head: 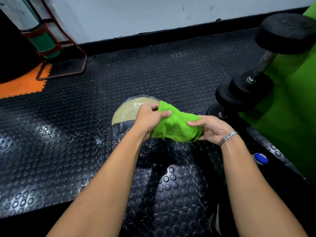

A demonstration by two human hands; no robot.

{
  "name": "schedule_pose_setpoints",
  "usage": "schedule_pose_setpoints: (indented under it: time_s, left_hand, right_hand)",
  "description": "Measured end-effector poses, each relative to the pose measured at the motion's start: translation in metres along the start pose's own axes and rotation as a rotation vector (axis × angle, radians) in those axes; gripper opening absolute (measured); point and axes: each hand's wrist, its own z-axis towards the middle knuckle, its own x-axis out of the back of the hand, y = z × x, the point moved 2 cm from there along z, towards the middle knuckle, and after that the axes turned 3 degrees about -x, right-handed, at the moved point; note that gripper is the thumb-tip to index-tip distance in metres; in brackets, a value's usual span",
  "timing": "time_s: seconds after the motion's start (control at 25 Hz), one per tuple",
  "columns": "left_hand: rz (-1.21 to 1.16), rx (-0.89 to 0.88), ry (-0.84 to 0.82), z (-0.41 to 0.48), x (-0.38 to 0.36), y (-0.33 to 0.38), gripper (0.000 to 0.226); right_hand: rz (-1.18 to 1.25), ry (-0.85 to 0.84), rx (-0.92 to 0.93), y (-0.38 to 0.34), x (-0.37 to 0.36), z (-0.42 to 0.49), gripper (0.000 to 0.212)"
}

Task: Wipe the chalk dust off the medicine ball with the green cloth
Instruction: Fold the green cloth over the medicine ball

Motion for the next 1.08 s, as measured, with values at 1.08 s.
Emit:
schedule_pose_setpoints:
  time_s: [1.08]
  left_hand:
    - [0.044, -0.155, -0.146, -0.016, 0.005, 0.036, 0.058]
  right_hand:
    - [0.339, 0.038, 0.319, -0.012, -0.01, 0.003, 0.079]
